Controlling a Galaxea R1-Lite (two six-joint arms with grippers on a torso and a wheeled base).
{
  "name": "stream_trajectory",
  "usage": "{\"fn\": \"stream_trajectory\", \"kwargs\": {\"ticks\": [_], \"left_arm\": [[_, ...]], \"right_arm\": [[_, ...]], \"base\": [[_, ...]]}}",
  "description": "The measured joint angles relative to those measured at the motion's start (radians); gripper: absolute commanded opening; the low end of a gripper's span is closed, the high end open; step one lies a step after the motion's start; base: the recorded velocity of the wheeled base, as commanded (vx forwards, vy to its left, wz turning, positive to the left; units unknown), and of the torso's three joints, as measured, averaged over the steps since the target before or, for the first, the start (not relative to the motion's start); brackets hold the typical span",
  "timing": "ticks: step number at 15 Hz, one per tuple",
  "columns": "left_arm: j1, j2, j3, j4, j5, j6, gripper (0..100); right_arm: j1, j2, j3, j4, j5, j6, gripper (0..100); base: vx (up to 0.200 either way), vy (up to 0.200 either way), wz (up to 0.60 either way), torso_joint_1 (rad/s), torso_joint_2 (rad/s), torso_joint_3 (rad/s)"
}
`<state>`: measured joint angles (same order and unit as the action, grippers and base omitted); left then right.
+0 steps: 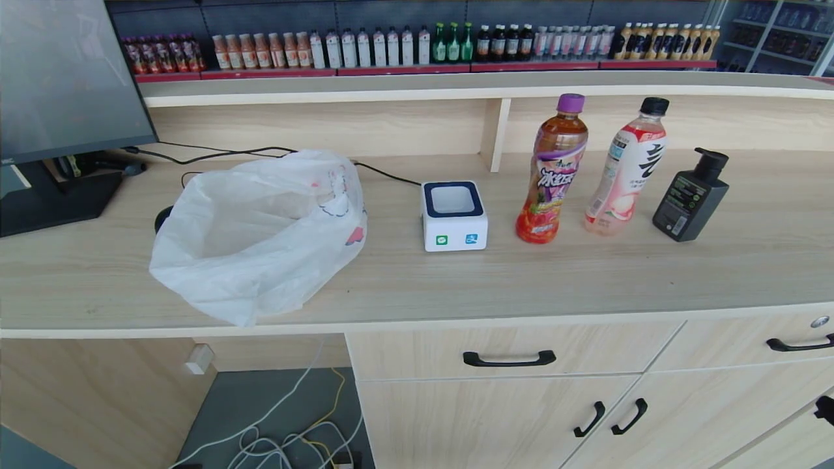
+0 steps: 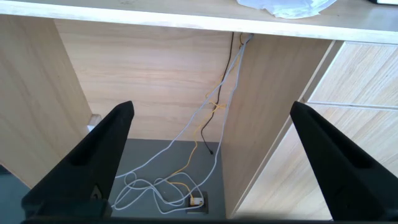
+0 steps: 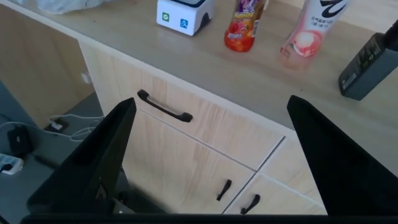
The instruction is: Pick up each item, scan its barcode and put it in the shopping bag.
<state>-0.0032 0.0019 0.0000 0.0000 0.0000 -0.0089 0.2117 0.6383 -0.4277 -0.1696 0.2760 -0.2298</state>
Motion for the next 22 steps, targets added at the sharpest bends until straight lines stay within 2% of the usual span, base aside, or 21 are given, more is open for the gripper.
{"fn": "stream_trajectory", "kwargs": {"ticks": [3, 9, 15, 22], "left_arm": [[0.0, 0.0, 0.0, 0.0, 0.0, 0.0, 100], [0.0, 0.0, 0.0, 0.0, 0.0, 0.0, 100], [0.0, 0.0, 0.0, 0.0, 0.0, 0.0, 100], [0.0, 0.0, 0.0, 0.0, 0.0, 0.0, 100]], "right_arm": [[0.035, 0.084, 0.002, -0.042, -0.002, -0.013, 100], [0.049, 0.297, -0.034, -0.211, -0.01, -0.022, 100], [0.05, 0.646, -0.112, -0.578, -0.069, -0.017, 100], [0.094, 1.033, -0.212, -1.051, -0.21, 0.021, 100]], "base": [[0.0, 0.0, 0.0, 0.0, 0.0, 0.0], [0.0, 0.0, 0.0, 0.0, 0.0, 0.0], [0.0, 0.0, 0.0, 0.0, 0.0, 0.0], [0.0, 0.0, 0.0, 0.0, 0.0, 0.0]]}}
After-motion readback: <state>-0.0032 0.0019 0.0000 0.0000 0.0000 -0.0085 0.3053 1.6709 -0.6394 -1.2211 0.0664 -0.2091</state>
